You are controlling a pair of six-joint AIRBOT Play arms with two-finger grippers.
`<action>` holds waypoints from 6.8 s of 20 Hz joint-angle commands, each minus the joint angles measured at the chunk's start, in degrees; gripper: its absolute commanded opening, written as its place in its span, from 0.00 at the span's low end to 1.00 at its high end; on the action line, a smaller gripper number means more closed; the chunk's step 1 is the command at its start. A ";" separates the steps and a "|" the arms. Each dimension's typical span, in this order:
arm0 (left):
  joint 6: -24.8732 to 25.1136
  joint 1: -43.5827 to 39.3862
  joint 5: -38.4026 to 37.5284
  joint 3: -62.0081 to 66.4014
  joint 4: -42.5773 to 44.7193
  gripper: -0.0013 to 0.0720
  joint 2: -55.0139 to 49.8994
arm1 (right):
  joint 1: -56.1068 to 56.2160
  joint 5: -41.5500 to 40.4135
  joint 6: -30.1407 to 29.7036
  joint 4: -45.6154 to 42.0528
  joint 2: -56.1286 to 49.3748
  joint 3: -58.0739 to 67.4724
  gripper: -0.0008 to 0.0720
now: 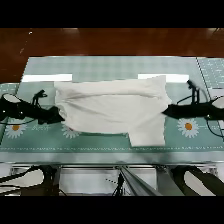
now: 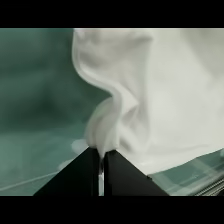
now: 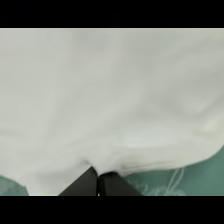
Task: Fold the shirts.
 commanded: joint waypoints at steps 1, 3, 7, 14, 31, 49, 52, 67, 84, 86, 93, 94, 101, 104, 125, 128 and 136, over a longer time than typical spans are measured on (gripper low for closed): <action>0.85 -0.24 0.26 8.74 -10.93 0.06 0.26 | 0.68 -10.88 1.66 4.50 -0.83 8.55 0.06; 0.98 -2.03 6.21 13.27 -16.50 0.06 -0.17 | 0.68 -13.70 -0.22 8.66 -6.34 12.24 0.06; 0.96 -7.30 13.66 20.26 -16.81 0.06 -4.04 | 0.85 -21.27 -5.53 19.63 -17.55 20.22 0.06; 1.42 -6.71 20.39 22.60 -16.15 0.06 -10.71 | 5.05 -28.46 -5.70 19.82 -31.21 31.71 0.06; 7.56 -5.01 10.62 24.37 -12.28 0.73 -15.91 | 5.11 -23.04 -1.38 1.33 -32.89 32.17 0.35; 7.76 -6.73 0.09 31.80 -12.76 0.67 -15.85 | -13.27 3.50 -1.22 6.16 -37.18 32.24 0.76; 7.76 -7.37 0.33 31.80 -12.79 0.67 -15.85 | -8.81 1.46 -1.79 10.43 -40.22 32.26 0.77; 11.98 -8.72 -3.21 31.80 -31.95 0.14 -15.85 | 0.26 1.73 -4.61 7.19 -28.02 32.26 0.06; 13.84 -55.21 13.33 31.78 -46.29 0.06 -23.19 | 0.24 23.47 13.25 -10.51 13.44 32.26 0.06; 13.84 -58.77 15.78 31.80 -49.00 0.06 -25.42 | 0.24 25.92 15.15 -11.54 15.65 32.26 0.06; 16.59 -64.67 18.08 31.80 -57.79 0.06 -30.67 | 0.24 30.05 18.64 -15.63 21.22 32.26 0.06; 17.53 -63.54 18.40 31.80 -57.77 0.06 -30.12 | 0.24 30.08 18.56 -16.50 21.20 32.24 0.06; 20.52 -43.34 20.15 31.80 -56.54 0.05 -15.82 | 3.28 28.65 7.78 -16.20 17.57 32.17 0.06; 20.44 -33.11 19.56 31.78 -53.79 0.05 -6.86 | 13.38 21.46 8.83 -16.65 10.03 32.17 0.06; 8.55 -20.02 4.02 31.61 -27.93 0.06 17.92 | 33.20 -13.88 17.57 -17.66 -18.08 32.37 0.65; 6.34 -19.89 3.96 31.63 -16.79 0.06 17.92 | 22.77 3.67 17.55 -40.72 -9.38 32.26 0.64; -11.10 -16.13 3.30 31.61 6.47 0.48 17.92 | -7.80 7.87 5.31 -1.75 -4.98 6.10 0.82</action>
